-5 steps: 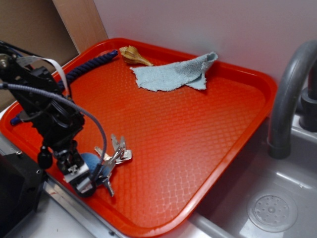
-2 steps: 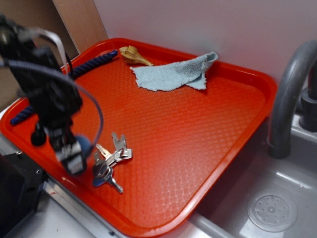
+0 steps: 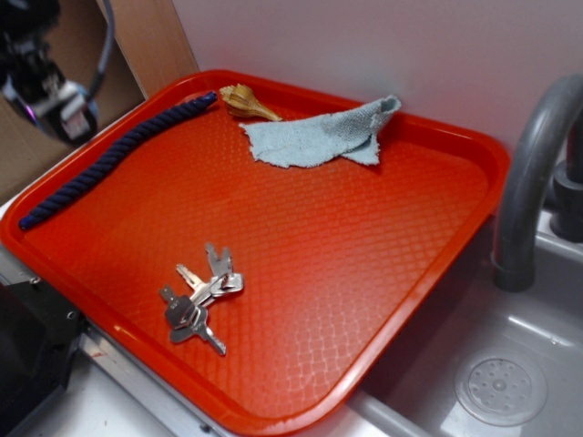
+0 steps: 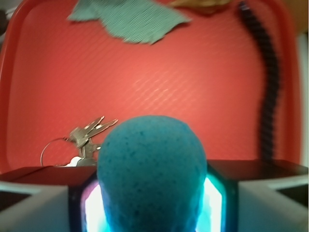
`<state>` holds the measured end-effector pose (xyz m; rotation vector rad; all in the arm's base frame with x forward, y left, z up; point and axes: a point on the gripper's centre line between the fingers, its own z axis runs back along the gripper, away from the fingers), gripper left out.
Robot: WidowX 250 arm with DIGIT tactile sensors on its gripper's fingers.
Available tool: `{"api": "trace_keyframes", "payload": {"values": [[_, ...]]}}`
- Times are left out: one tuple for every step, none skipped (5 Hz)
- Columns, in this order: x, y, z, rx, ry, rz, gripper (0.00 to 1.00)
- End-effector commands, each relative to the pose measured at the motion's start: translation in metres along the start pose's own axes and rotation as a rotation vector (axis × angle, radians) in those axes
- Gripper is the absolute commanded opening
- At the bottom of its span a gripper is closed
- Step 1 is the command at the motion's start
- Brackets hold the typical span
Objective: Grab the blue ball.
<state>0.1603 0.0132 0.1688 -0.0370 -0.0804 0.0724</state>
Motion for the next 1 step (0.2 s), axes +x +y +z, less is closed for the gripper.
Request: {"api": "trace_keyframes", "payload": {"values": [[0.0139,0.0298,0.0412,0.062,-0.061,0.177,0.0]]}}
